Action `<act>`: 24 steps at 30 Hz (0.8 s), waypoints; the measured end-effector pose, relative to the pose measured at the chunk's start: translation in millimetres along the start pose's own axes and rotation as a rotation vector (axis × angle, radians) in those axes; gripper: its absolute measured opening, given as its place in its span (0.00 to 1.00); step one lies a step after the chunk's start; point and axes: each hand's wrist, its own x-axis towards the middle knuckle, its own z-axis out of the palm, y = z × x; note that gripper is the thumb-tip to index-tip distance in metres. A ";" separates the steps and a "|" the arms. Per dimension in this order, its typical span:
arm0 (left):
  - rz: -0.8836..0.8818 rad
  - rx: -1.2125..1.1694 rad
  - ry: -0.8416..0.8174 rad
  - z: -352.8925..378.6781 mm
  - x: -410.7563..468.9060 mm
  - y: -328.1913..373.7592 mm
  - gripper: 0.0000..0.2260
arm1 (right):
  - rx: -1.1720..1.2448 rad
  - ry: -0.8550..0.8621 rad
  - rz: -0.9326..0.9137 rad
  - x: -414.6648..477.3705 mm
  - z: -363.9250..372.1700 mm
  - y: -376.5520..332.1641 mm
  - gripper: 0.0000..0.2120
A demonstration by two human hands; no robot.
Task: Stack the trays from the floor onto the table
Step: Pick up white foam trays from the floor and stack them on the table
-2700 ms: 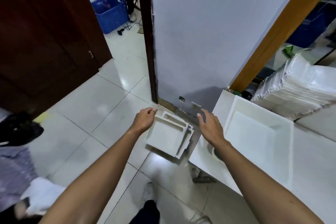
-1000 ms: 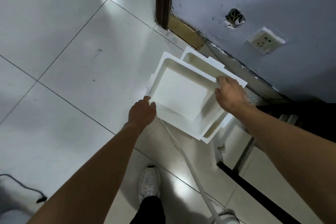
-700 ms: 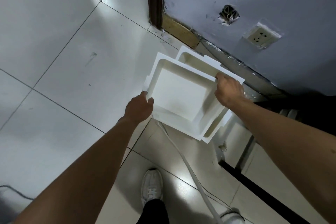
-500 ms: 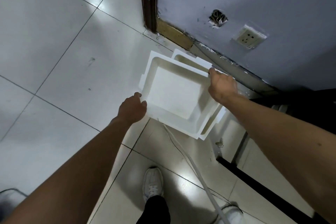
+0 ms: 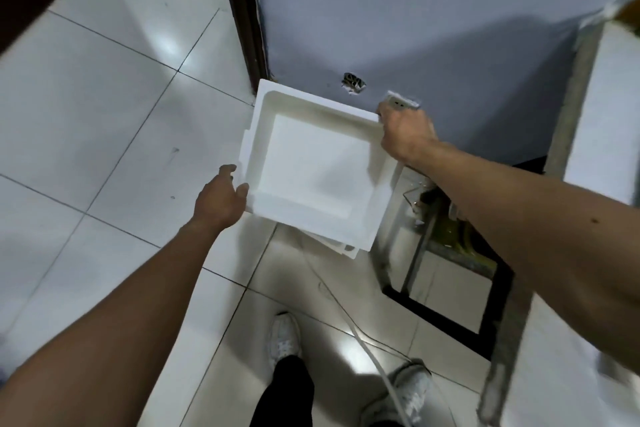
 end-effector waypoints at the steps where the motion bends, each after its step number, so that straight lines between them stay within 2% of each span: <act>1: 0.006 -0.019 0.006 -7.5 -8.3 10.5 0.24 | 0.006 0.016 -0.005 -4.0 -11.5 4.0 0.18; 7: -0.057 -0.109 0.105 -51.0 -82.2 68.9 0.21 | 0.028 0.030 -0.021 -51.9 -93.7 11.2 0.19; 12: -0.035 -0.223 0.244 -91.2 -145.0 94.2 0.13 | 0.072 0.043 -0.057 -96.7 -161.9 20.4 0.13; 16: 0.022 -0.233 0.276 -127.2 -189.3 117.8 0.13 | 0.115 0.065 -0.076 -129.1 -220.7 25.2 0.13; 24: 0.189 -0.253 0.395 -182.2 -289.0 194.5 0.10 | 0.229 0.321 -0.051 -210.4 -335.5 57.9 0.13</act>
